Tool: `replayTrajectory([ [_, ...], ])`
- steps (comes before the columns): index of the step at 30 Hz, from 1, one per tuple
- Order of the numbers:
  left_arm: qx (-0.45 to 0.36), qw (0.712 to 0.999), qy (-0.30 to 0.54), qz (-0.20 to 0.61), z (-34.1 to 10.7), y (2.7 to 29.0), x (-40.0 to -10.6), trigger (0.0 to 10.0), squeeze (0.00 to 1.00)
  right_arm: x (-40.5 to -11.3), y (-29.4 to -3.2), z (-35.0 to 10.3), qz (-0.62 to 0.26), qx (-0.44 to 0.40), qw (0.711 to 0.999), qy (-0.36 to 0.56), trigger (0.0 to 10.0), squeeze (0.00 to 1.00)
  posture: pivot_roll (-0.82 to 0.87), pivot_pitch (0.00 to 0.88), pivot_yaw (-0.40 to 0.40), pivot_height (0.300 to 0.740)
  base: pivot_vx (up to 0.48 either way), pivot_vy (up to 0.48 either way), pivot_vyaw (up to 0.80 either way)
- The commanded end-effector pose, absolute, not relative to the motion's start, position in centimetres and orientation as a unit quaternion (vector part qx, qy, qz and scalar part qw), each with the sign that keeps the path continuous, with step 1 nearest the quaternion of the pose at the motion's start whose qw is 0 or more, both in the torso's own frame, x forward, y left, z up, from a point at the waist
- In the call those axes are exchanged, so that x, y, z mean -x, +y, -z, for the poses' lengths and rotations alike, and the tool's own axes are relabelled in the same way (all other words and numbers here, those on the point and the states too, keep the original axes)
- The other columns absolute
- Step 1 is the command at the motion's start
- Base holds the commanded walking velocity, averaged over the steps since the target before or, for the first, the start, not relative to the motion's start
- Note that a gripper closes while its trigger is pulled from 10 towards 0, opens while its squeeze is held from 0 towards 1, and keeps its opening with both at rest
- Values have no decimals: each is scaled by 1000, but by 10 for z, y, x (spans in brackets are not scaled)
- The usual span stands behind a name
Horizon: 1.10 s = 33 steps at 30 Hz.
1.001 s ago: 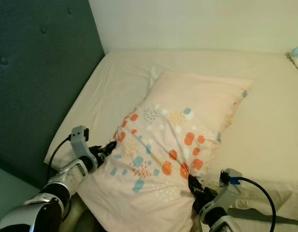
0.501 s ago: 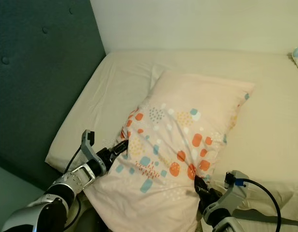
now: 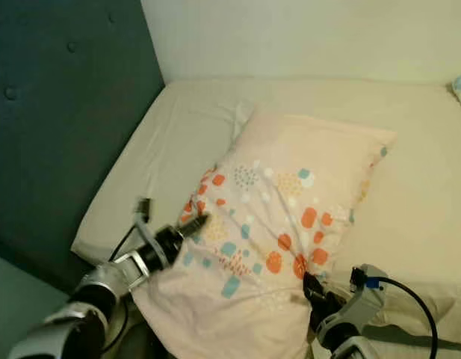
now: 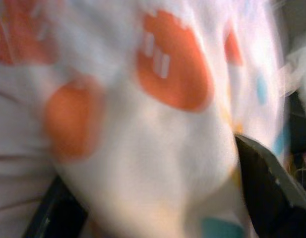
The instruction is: Clean up the room
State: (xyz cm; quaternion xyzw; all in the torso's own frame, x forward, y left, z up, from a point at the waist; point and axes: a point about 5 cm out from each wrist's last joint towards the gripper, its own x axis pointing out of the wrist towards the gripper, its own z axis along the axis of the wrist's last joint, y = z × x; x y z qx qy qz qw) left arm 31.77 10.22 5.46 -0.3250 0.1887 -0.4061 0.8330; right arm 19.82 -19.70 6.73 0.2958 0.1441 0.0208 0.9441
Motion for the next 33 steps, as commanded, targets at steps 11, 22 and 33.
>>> replayTrajectory([
  [11, 245, 826, 228, 454, -39, 77, -301, 0, 0, -202, -191, -67, -30, -294, 943, 150, 0, 0, -213, 193, 27, 574, 0, 0, 0],
  [22, 283, 839, 170, 432, -59, 89, -313, 0, 0, -215, -177, -82, -70, -289, 947, 123, 0, 0, -197, 187, 36, 574, 0, 0, 0],
  [33, 298, 830, 57, 467, -119, 108, -316, 0, 0, -251, -150, -134, -150, -274, 949, 35, 0, 0, -176, 165, 29, 574, 0, 0, 0],
])
